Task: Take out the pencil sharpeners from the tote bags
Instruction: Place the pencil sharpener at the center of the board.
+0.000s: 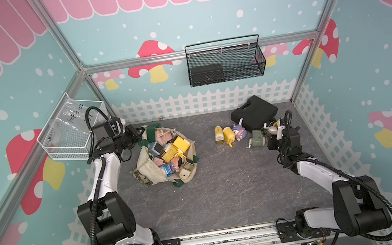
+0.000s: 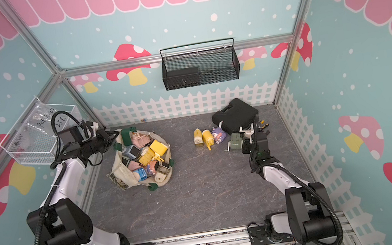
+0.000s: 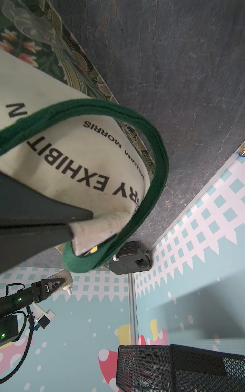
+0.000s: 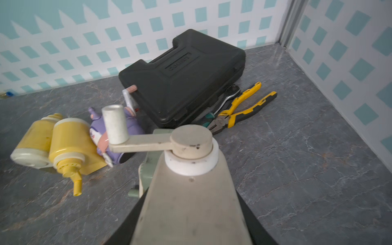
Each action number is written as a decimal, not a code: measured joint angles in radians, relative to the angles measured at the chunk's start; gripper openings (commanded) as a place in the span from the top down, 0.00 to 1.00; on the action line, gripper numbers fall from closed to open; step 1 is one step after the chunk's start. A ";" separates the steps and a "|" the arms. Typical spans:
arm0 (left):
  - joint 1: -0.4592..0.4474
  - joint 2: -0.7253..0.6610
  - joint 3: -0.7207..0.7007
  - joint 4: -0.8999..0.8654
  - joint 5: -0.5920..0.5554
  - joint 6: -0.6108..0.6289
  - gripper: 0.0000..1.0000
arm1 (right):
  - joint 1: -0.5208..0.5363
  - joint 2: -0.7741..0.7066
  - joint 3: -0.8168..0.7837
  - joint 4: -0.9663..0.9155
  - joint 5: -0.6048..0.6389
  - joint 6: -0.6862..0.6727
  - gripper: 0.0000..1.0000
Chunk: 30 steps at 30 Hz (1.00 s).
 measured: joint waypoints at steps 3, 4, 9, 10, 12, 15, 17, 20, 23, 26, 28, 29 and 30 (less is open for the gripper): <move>0.000 0.000 0.000 0.000 0.000 0.000 1.00 | -0.016 0.031 -0.001 0.020 0.006 0.019 0.56; 0.000 0.000 0.000 0.000 0.000 0.000 1.00 | -0.023 0.047 -0.001 0.030 0.004 0.024 0.56; 0.001 0.000 0.000 0.000 0.000 0.000 1.00 | -0.057 0.144 0.021 0.035 0.008 0.042 0.56; 0.002 0.000 0.000 0.000 0.000 0.000 1.00 | -0.065 0.168 0.034 0.034 0.002 0.048 0.56; 0.002 0.000 0.000 0.000 0.000 0.000 1.00 | -0.076 0.209 0.061 0.034 -0.011 0.056 0.57; 0.002 0.000 0.000 0.000 0.000 0.000 1.00 | -0.092 0.269 0.113 0.035 -0.033 0.064 0.57; 0.002 0.000 0.000 0.000 0.000 0.000 1.00 | -0.101 0.304 0.142 0.038 -0.044 0.069 0.57; 0.002 0.000 0.000 0.000 0.000 0.000 1.00 | -0.113 0.350 0.178 0.040 -0.059 0.074 0.57; 0.002 0.000 0.000 0.000 0.000 0.000 1.00 | -0.122 0.399 0.215 0.038 -0.072 0.079 0.56; 0.002 0.000 0.000 0.000 0.000 0.000 1.00 | -0.129 0.447 0.259 0.034 -0.089 0.083 0.55; 0.002 0.000 0.000 0.000 0.000 0.000 1.00 | -0.130 0.469 0.283 0.030 -0.095 0.085 0.55; 0.002 0.000 0.000 0.000 0.000 0.000 1.00 | -0.130 0.478 0.294 0.027 -0.098 0.086 0.55; 0.002 0.000 0.000 0.000 0.000 0.000 1.00 | -0.131 0.485 0.304 0.024 -0.101 0.088 0.54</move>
